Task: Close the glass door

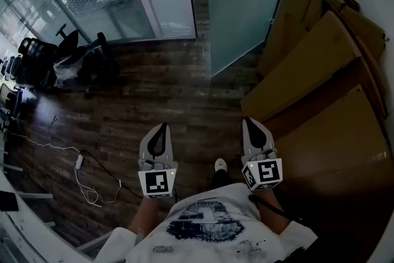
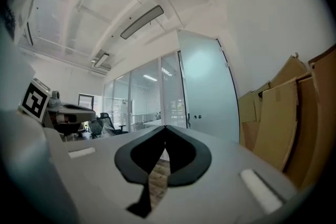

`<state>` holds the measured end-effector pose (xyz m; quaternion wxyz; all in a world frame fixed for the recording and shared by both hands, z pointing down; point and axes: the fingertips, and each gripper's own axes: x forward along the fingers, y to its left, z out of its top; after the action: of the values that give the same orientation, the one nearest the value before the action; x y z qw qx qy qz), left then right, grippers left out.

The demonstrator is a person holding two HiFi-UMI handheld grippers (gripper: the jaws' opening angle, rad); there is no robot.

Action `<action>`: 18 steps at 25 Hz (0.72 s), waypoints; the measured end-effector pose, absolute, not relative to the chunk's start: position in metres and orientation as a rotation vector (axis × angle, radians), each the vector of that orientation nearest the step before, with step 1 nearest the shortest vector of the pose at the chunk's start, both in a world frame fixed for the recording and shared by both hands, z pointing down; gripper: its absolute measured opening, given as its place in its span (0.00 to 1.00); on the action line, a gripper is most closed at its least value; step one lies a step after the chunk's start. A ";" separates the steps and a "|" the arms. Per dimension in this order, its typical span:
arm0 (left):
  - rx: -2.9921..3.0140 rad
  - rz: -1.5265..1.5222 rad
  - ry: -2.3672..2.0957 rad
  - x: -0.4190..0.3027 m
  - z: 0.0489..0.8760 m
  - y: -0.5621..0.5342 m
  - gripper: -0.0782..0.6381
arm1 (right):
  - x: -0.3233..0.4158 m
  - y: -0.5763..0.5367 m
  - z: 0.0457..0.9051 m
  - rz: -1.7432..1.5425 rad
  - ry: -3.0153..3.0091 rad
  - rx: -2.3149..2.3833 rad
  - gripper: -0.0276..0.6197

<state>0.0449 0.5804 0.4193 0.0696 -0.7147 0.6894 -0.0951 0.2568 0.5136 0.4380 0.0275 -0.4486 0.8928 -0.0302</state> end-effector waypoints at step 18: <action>-2.104 -0.302 2.125 0.050 0.419 0.421 0.11 | 0.253 0.353 0.437 -0.142 2.794 -1.281 0.05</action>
<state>0.0500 0.4214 0.4192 0.0681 -0.6984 0.7054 -0.1001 0.2532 0.3528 0.4370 0.0325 -0.4161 0.9075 -0.0463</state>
